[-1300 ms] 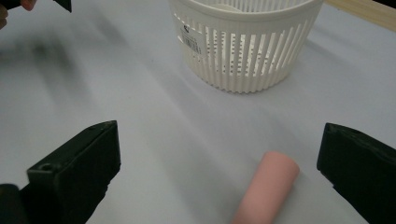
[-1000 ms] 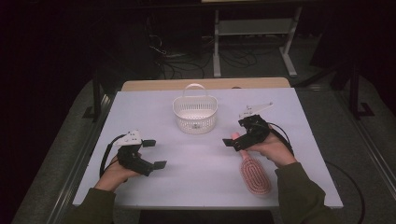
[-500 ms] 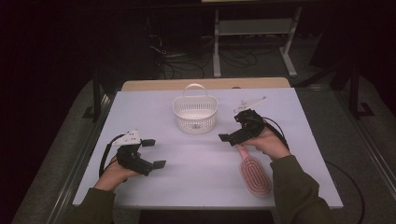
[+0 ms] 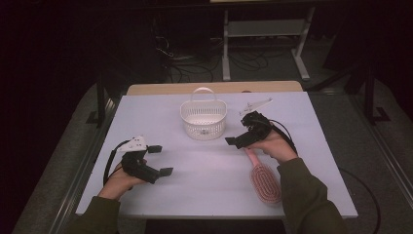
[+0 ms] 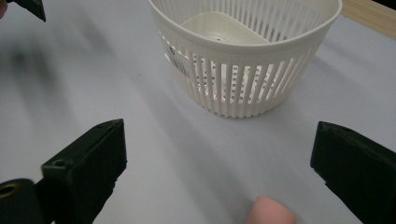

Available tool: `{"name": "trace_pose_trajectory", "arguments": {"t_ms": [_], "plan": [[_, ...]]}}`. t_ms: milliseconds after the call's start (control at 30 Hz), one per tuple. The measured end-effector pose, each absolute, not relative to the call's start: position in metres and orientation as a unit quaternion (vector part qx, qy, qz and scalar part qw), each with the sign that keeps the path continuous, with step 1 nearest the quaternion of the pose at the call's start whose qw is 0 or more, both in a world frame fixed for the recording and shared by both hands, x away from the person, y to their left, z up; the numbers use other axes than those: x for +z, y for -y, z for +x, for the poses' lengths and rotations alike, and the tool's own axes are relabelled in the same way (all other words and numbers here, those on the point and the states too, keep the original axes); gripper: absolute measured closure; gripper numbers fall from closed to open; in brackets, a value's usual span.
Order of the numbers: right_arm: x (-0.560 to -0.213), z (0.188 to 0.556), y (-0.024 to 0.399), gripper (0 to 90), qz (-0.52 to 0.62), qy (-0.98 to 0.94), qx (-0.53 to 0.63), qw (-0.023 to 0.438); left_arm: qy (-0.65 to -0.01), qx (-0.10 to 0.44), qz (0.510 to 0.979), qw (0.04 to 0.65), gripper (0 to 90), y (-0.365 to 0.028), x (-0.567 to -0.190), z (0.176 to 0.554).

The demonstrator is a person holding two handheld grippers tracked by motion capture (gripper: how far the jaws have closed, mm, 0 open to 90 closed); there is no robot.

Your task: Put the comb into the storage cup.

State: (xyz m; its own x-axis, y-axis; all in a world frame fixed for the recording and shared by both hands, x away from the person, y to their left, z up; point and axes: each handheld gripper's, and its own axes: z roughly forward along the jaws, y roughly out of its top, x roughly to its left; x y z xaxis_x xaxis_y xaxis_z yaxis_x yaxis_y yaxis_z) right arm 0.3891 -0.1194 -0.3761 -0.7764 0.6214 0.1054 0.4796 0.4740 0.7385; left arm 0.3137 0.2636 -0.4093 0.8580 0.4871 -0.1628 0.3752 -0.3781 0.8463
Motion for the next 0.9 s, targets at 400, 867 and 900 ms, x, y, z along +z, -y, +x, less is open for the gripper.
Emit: {"name": "trace_pose_trajectory", "arguments": {"t_ms": [400, 867, 900], "plan": [[-0.3759, 0.391, 0.1187, 16.2, 0.333, -0.857, 0.385, 0.084, -0.26, 0.058, 0.828, 0.492, 0.0, -0.2635, -0.4094, 0.3137], [-0.3758, 0.3933, 0.1151, 39.7, 0.331, -0.866, 0.367, 0.078, -0.261, 0.059, 0.828, 0.493, 0.1, -0.2642, -0.4089, 0.3135], [-0.3763, 0.3938, 0.1151, 44.9, 0.329, -0.868, 0.364, 0.077, -0.261, 0.059, 0.828, 0.492, 0.1, -0.2642, -0.4089, 0.3135]]}}
